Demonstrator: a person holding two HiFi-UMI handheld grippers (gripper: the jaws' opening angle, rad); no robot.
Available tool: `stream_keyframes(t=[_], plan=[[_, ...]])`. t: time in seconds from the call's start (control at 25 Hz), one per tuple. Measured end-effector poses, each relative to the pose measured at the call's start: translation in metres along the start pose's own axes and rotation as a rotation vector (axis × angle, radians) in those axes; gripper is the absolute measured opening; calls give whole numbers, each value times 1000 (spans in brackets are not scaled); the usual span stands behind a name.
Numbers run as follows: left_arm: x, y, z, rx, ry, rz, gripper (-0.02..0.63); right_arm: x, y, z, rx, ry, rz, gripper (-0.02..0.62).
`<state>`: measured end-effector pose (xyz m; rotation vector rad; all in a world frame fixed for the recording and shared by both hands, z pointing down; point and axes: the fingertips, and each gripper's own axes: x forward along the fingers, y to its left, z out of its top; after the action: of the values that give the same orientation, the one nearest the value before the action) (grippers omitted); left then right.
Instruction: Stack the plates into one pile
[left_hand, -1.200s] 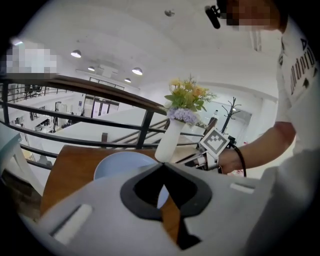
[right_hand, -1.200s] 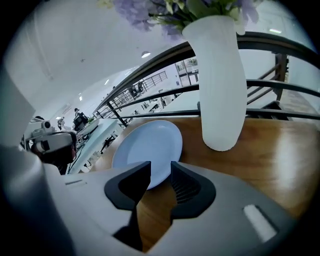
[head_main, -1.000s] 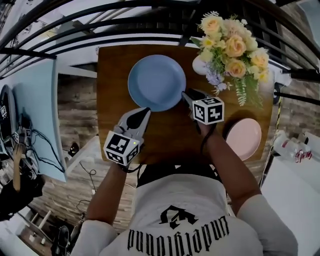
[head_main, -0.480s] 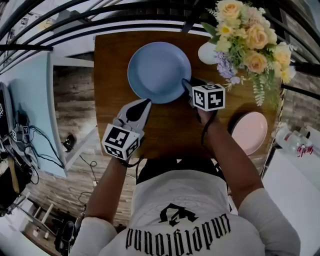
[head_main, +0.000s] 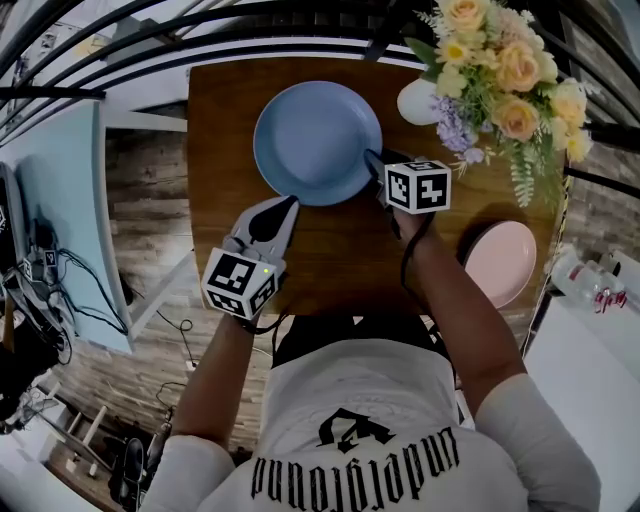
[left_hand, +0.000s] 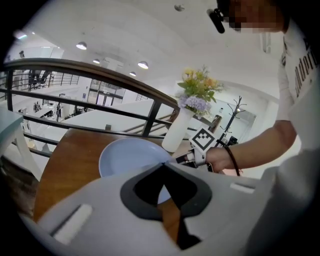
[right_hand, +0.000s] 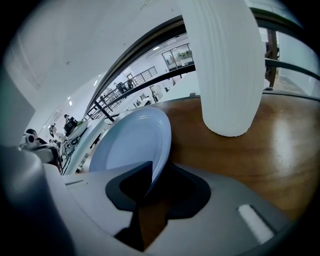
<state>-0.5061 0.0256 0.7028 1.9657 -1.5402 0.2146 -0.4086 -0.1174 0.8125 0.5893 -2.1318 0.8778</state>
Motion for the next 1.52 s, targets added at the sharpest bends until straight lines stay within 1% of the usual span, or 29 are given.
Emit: stream_keyframes(t=[0.16,0.32,0.76,0.88,1.04,1.2,1.36,1.52], plan=[[-4,2,-2,35,8,17,46,-1,1,-1,16,-12,8,61],[-9,5,0,35,0,23,46,-8,7,-2,8,-16,21,21],[-24,-11,6,45,-26,4,46,-39,26,-3,-28,-40,38,20],[-25,-24,10,52,-29,-2,46,-56,20,-3,-13,-60,36,20],[-26,-33,18,81,-33,-26,46,-79,18,-4,8,-92,21,20],[-25,-54,32,109,-43,-50,46,-112,8,-11,36,-113,8,20],[-19,-83,44,132,-50,-88,46,-152,-13,-18,78,-152,-15,20],[-12,-120,48,154,-48,-133,46,-196,-37,-34,115,-186,-39,20]])
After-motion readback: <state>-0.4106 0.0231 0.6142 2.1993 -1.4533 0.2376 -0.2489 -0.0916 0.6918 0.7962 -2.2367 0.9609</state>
